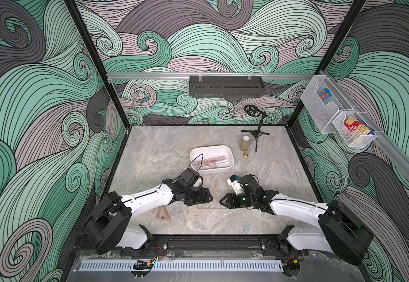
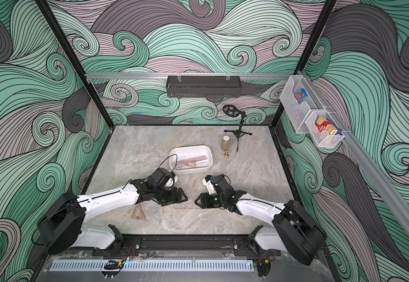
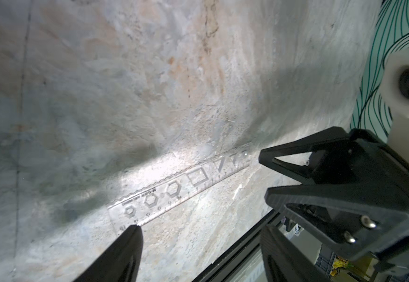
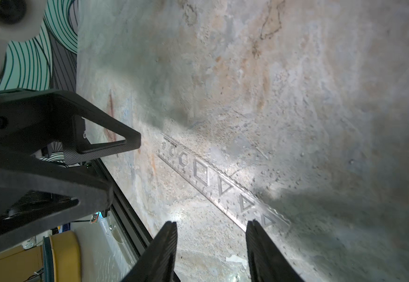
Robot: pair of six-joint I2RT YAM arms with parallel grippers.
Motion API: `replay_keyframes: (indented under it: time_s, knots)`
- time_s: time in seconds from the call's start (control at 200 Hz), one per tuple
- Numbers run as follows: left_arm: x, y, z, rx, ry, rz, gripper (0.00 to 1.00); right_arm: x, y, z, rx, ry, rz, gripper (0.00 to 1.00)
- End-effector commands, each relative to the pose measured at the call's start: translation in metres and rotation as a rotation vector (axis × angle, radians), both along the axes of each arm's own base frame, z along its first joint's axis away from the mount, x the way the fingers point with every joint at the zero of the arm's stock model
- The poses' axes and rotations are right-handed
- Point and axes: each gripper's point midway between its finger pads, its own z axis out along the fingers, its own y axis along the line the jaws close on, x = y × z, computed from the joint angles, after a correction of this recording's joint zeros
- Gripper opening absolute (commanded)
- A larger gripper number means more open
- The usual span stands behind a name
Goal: Put the scattered rulers into the storage box
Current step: Pick up the ruler from the center of the board.
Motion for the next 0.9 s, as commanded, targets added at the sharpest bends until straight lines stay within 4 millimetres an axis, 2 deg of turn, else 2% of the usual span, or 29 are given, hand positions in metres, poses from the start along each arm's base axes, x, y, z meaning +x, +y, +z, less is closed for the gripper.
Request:
replay_keyframes:
  time_s: [0.0,0.155,0.32,0.53,0.665,0.745,0.765,0.896]
  knots:
    - [0.007,-0.006,0.017,-0.032,-0.038,-0.001,0.80,0.005,0.006,0.014,0.037,-0.025,0.008,0.50]
    - [0.005,0.000,0.012,-0.009,-0.040,-0.004,0.80,0.008,-0.002,0.009,-0.019,-0.069,0.038,0.50]
    - [-0.018,0.002,0.003,-0.056,0.020,-0.050,0.80,0.013,-0.022,-0.009,-0.077,-0.102,0.061,0.51]
    - [-0.041,0.003,-0.016,-0.104,0.103,-0.090,0.80,0.011,-0.014,-0.026,-0.081,-0.103,0.159,0.51]
    - [-0.040,-0.002,-0.024,-0.109,0.116,-0.098,0.80,-0.002,-0.007,-0.031,-0.046,-0.071,0.192,0.50]
    - [-0.033,-0.006,-0.027,-0.115,0.100,-0.089,0.80,-0.012,-0.003,-0.029,-0.013,-0.050,0.199,0.49]
    - [-0.033,-0.005,-0.036,-0.098,0.118,-0.081,0.80,-0.011,0.000,-0.025,0.008,-0.065,0.200,0.49]
    - [-0.018,-0.013,-0.048,-0.084,0.112,-0.059,0.80,-0.021,0.005,-0.017,0.063,-0.054,0.196,0.48]
